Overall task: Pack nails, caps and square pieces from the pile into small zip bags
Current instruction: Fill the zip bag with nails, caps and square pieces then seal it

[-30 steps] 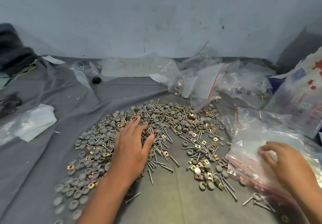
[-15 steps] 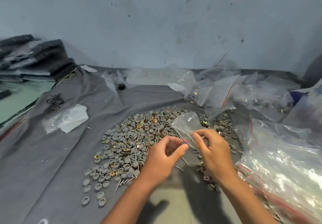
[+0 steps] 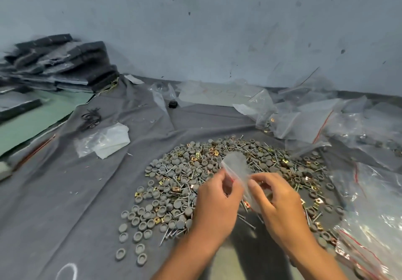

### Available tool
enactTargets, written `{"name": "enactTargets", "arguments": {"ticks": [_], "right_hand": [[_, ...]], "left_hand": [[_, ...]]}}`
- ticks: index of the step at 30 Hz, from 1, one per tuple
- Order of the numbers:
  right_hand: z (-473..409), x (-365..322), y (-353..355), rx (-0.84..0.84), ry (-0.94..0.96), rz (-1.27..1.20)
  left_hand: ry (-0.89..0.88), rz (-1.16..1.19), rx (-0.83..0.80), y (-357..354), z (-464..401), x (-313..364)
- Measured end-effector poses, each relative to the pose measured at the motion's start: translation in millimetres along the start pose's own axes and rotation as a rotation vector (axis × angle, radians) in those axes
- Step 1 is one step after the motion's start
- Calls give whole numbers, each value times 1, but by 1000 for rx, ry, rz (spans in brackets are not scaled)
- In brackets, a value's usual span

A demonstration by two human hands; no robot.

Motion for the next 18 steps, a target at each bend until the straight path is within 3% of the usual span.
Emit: {"name": "enactTargets", "arguments": {"ticks": [6, 9, 12, 16, 18], "right_hand": [[14, -12, -7, -13, 90, 20], [11, -12, -6, 90, 130, 31], [9, -12, -5, 75, 96, 1], [18, -14, -21, -134, 17, 18], [26, -18, -38, -304, 80, 124]], "left_hand": [[-176, -186, 9, 3, 7, 6], [-253, -161, 117, 12, 9, 9], [-264, -168, 222, 25, 3, 8], [-205, -226, 338, 55, -17, -4], [-136, -245, 403, 72, -29, -17]]}}
Point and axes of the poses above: each hand's wrist, its own z-axis away from the middle knuckle, its own y-axis out of the back of the hand, x = y × z, the point moved 2 cm from there along -z, towards the middle knuckle, and after that the axes turned 15 degrees about -z, right-handed, at the moved point
